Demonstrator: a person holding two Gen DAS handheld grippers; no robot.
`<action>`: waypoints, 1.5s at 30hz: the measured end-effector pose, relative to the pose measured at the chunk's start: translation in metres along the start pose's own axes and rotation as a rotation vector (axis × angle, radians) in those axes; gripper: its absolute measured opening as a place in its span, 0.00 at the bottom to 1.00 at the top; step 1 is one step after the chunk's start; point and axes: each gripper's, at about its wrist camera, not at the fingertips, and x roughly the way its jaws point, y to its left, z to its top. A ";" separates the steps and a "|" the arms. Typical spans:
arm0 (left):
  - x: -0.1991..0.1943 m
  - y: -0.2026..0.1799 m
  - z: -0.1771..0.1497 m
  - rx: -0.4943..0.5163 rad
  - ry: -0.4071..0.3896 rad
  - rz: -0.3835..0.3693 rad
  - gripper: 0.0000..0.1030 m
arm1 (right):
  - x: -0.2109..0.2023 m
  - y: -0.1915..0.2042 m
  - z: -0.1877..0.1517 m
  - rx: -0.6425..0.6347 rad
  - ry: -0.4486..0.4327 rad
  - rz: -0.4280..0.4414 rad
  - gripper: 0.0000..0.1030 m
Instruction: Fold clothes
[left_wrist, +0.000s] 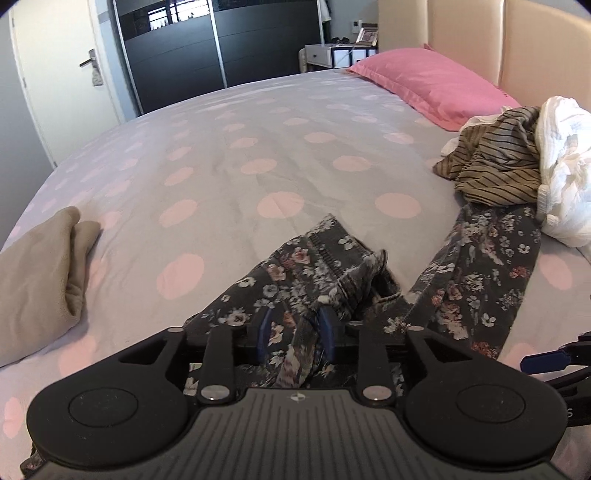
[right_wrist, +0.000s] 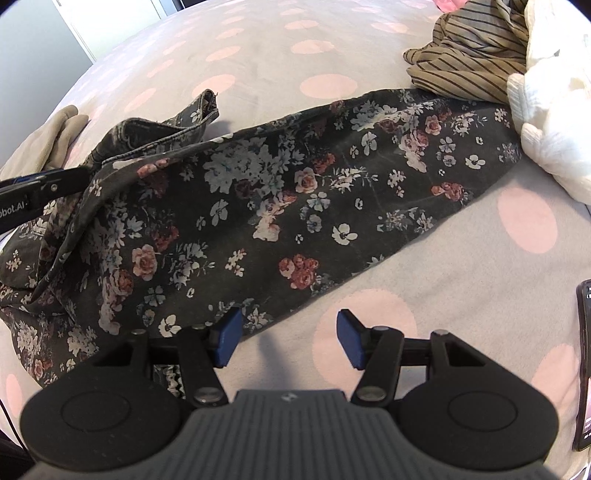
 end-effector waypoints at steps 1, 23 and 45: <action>0.002 -0.003 0.000 0.014 0.004 -0.012 0.37 | 0.000 -0.001 0.000 0.001 0.001 -0.001 0.58; -0.027 0.035 0.006 -0.101 -0.035 0.133 0.04 | 0.003 -0.012 0.010 0.028 -0.005 -0.038 0.61; -0.087 0.167 -0.030 -0.435 -0.133 0.346 0.04 | 0.006 -0.069 0.145 0.417 -0.009 0.021 0.61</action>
